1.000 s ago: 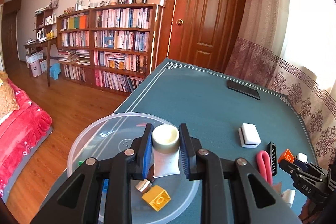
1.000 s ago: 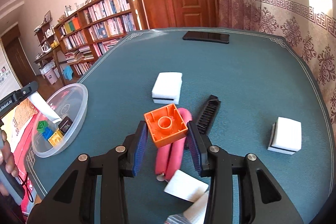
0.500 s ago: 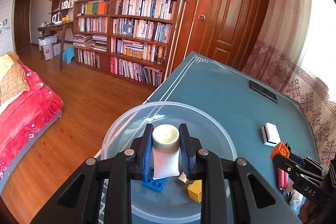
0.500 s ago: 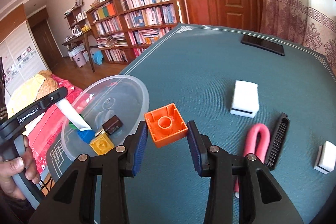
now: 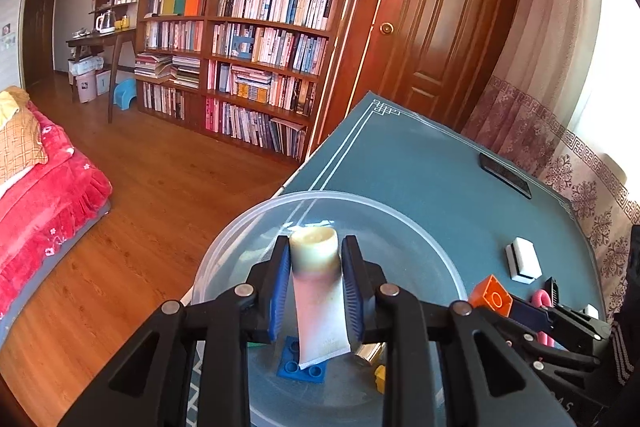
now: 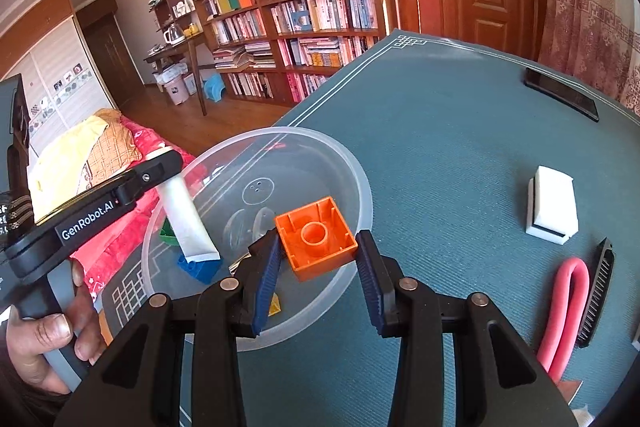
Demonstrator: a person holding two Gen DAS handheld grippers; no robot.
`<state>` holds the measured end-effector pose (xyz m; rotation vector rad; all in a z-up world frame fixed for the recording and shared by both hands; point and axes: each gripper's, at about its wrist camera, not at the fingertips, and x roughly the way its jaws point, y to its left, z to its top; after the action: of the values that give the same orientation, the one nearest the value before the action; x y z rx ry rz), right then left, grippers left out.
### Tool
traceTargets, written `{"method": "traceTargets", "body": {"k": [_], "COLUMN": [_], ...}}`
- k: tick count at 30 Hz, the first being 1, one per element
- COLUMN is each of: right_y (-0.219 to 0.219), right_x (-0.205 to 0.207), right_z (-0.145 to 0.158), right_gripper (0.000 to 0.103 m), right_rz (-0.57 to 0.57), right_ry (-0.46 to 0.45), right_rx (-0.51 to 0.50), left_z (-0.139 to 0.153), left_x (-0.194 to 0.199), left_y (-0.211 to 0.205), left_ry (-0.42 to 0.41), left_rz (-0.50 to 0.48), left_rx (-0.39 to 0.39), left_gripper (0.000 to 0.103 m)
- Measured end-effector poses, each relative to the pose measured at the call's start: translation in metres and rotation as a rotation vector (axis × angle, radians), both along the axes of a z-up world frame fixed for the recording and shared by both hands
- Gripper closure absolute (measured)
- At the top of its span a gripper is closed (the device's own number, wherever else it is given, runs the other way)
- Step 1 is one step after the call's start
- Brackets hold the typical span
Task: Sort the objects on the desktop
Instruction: 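Carry the tube and orange block over the clear bowl and open both tools, then move left tool to the pink foam tube while right tool approaches the white sponge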
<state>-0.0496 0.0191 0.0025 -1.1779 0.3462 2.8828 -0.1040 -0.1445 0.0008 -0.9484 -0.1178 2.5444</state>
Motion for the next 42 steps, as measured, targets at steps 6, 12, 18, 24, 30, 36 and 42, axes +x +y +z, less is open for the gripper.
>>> {"method": "traceTargets", "body": {"k": [6, 12, 18, 24, 30, 36, 42], "right_y": [-0.003, 0.001, 0.004, 0.008, 0.02, 0.042, 0.069], "right_x": [-0.011, -0.014, -0.008, -0.001, 0.017, 0.039, 0.06], "right_z": [-0.006, -0.01, -0.012, -0.013, -0.012, -0.012, -0.015], "right_gripper": [0.061, 0.061, 0.061, 0.061, 0.061, 0.047, 0.047], "right_rz": [0.013, 0.016, 0.018, 0.005, -0.022, -0.093, -0.172], "right_ry": [-0.027, -0.044, -0.039, -0.045, -0.032, -0.012, -0.005], "right_rx": [-0.028, -0.07, -0.097, -0.104, -0.111, -0.132, -0.158], "left_z": [-0.003, -0.002, 0.0, 0.003, 0.003, 0.004, 0.003], "left_x": [0.0, -0.004, -0.002, 0.003, 0.008, 0.017, 0.026], "left_y": [-0.002, -0.012, -0.015, -0.011, 0.0, 0.02, 0.045], "left_ry": [-0.015, -0.036, -0.032, -0.019, -0.02, -0.012, -0.017], "left_rz": [-0.011, 0.037, 0.054, 0.044, 0.012, -0.04, -0.094], "left_rx": [0.032, 0.055, 0.06, 0.047, 0.035, 0.013, -0.006], "left_gripper": [0.016, 0.009, 0.001, 0.001, 0.001, 0.001, 0.001]}}
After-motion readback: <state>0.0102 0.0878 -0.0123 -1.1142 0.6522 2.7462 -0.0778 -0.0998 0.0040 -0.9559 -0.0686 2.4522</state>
